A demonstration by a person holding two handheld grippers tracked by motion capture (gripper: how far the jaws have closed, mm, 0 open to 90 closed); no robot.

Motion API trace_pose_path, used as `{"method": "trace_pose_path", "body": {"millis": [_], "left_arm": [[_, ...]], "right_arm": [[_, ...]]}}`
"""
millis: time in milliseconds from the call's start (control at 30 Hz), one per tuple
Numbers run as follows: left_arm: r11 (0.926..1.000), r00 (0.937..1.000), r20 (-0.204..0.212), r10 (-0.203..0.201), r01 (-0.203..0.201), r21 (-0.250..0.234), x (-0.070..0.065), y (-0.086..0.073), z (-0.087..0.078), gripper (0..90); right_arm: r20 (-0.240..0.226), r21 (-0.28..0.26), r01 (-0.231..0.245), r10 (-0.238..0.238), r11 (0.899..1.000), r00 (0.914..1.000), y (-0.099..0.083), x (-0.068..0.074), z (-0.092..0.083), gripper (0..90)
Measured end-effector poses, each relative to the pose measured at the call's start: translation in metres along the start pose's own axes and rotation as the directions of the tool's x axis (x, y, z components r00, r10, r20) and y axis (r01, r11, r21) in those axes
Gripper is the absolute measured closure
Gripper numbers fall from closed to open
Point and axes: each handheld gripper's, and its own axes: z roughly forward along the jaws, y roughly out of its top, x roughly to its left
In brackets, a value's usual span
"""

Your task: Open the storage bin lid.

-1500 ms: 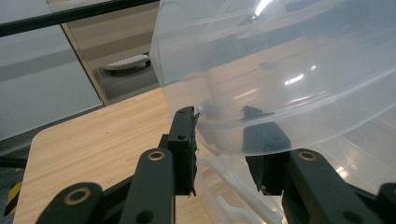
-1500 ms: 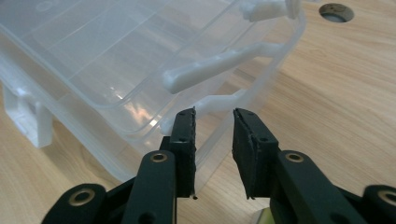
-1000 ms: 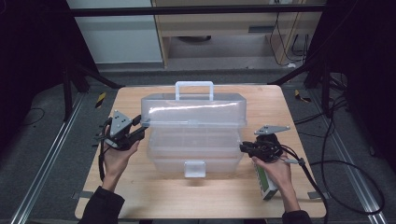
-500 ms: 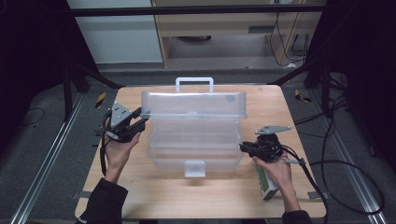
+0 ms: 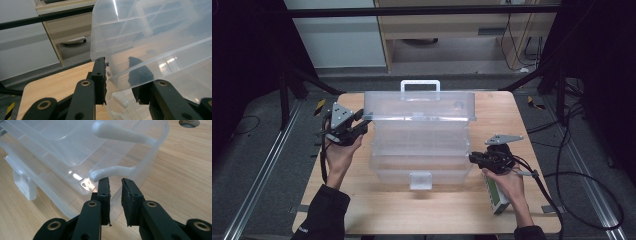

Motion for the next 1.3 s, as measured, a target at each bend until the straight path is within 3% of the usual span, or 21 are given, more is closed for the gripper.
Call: {"method": "trace_pose_path", "body": {"millis": [500,1300], "left_arm": [[0.9995,0.9983,-0.050,0.029,-0.029,0.011,0.004,0.014,0.012,72.0],[0.9997,0.9958,-0.088,-0.025,0.025,0.001,0.011,0.029,0.034,76.6]], "right_arm": [[0.000,0.001,0.001,-0.001,1.000,1.0000,0.000,0.000,0.000,77.4],[0.020,0.010,0.018,-0.019,1.000,0.9996,0.002,0.002,0.001,76.3]]}}
